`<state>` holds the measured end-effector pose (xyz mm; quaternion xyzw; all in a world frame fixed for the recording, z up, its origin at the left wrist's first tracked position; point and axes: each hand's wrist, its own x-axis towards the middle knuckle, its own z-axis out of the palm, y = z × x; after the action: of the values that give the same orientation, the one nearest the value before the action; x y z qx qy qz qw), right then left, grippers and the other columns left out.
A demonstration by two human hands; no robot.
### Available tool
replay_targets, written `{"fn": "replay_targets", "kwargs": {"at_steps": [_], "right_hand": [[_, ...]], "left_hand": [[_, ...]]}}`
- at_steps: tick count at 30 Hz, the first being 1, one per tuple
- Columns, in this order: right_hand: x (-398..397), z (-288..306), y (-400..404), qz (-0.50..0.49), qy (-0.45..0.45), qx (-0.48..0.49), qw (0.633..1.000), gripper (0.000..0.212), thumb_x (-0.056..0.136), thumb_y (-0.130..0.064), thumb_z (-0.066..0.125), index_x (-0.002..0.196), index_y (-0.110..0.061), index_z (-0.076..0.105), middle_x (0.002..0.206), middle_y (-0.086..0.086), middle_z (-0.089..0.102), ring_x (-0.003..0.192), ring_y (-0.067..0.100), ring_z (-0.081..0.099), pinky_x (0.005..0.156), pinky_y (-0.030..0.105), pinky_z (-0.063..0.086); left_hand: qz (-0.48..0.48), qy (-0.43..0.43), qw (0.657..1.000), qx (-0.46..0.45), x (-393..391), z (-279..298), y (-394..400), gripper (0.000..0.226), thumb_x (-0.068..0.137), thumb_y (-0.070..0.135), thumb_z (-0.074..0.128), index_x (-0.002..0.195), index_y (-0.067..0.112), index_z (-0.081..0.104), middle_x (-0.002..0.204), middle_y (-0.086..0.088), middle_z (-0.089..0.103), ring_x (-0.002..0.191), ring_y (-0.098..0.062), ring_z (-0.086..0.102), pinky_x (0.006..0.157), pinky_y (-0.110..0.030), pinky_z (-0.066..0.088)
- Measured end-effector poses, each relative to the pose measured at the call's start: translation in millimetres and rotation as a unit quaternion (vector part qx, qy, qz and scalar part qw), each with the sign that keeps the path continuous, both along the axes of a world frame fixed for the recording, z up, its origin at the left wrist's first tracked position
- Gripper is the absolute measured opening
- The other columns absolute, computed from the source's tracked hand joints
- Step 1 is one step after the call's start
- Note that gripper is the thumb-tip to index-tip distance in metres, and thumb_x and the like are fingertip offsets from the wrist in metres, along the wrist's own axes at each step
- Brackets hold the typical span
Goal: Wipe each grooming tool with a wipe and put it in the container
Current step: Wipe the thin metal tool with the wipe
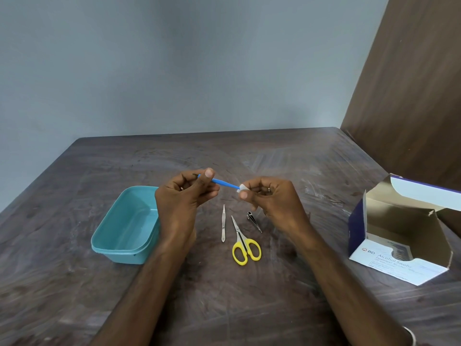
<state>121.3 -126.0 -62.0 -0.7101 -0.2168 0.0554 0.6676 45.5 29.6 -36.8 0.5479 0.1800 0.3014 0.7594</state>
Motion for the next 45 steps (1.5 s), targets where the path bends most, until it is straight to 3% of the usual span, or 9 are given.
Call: {"fn": "replay_targets", "kwargs": {"at_steps": [7,11,17,20,24,29,33,36,45], "right_hand": [[-1,2,-2,-0.040,-0.001,-0.003,0.999,0.011,0.077,-0.009,0.083,0.077,-0.016,0.074,0.070,0.001,0.074,0.048,0.009,0.058,0.049,0.020,0.049],[-2,4,-3,-0.029,0.007,-0.010,1.000,0.003,0.082,-0.007,0.078,0.084,-0.008,0.075,0.080,0.012,0.077,0.046,0.010,0.057,0.043,0.011,0.038],[-8,11,-3,0.023,0.024,-0.002,0.999,0.008,0.090,0.003,0.067,0.095,0.007,0.072,0.089,0.022,0.074,0.049,-0.002,0.061,0.041,0.008,0.037],[-9,10,-3,0.029,0.017,-0.014,0.999,0.007,0.087,0.000,0.071,0.093,0.002,0.075,0.086,0.016,0.076,0.051,0.000,0.060,0.044,0.008,0.038],[-11,7,1,0.022,0.002,-0.026,0.999,0.010,0.081,-0.008,0.080,0.090,-0.012,0.080,0.072,-0.005,0.075,0.058,0.004,0.061,0.052,0.011,0.043],[-13,1,6,0.006,-0.039,-0.039,0.998,0.018,0.077,-0.013,0.084,0.081,-0.029,0.079,0.075,-0.004,0.077,0.065,0.006,0.067,0.064,0.025,0.054],[-12,-1,6,-0.004,-0.061,-0.047,0.997,0.010,0.076,-0.015,0.086,0.078,-0.022,0.079,0.070,-0.007,0.074,0.061,0.001,0.062,0.059,0.015,0.046],[-12,-2,7,-0.006,-0.068,-0.052,0.996,0.010,0.075,-0.017,0.086,0.081,-0.013,0.079,0.073,-0.002,0.075,0.061,0.003,0.061,0.058,0.018,0.046],[-10,-2,6,0.002,-0.066,-0.049,0.997,0.012,0.074,-0.015,0.087,0.083,-0.016,0.080,0.075,-0.001,0.077,0.063,0.004,0.065,0.058,0.016,0.049]], "left_hand": [[-0.008,0.002,1.000,0.000,0,-1,0,0.017,0.079,0.012,0.077,0.089,0.000,0.073,0.077,-0.019,0.071,0.068,-0.024,0.072,0.066,-0.027,0.061],[-0.035,0.001,0.999,0.014,0,-3,0,0.012,0.079,0.008,0.075,0.090,0.003,0.074,0.079,-0.014,0.073,0.072,-0.022,0.073,0.067,-0.027,0.061],[-0.034,-0.012,0.999,-0.002,0,-2,1,0.004,0.080,0.008,0.074,0.084,0.008,0.072,0.076,-0.004,0.075,0.071,-0.021,0.073,0.067,-0.030,0.062],[-0.027,-0.009,1.000,0.001,0,-2,2,0.008,0.078,0.009,0.076,0.086,0.006,0.073,0.077,-0.006,0.075,0.070,-0.020,0.072,0.064,-0.028,0.061],[-0.018,0.002,0.999,0.035,1,-6,-1,0.010,0.075,0.009,0.080,0.082,0.008,0.073,0.076,-0.005,0.077,0.068,-0.019,0.072,0.063,-0.029,0.061],[-0.014,0.019,0.996,0.081,1,-10,-10,0.011,0.074,0.009,0.083,0.076,0.008,0.072,0.069,-0.007,0.074,0.063,-0.015,0.071,0.057,-0.024,0.057],[-0.033,0.034,0.994,0.103,2,-13,-10,0.015,0.073,0.012,0.084,0.076,0.006,0.071,0.071,-0.010,0.073,0.065,-0.017,0.070,0.057,-0.023,0.056],[-0.060,0.039,0.992,0.104,3,-16,-12,0.018,0.074,0.013,0.083,0.078,0.001,0.070,0.071,-0.011,0.070,0.065,-0.018,0.066,0.056,-0.022,0.053],[0.003,0.023,0.996,0.092,-1,-7,-9,0.012,0.076,0.016,0.082,0.078,0.009,0.072,0.071,-0.008,0.074,0.064,-0.019,0.069,0.058,-0.026,0.058]]}}
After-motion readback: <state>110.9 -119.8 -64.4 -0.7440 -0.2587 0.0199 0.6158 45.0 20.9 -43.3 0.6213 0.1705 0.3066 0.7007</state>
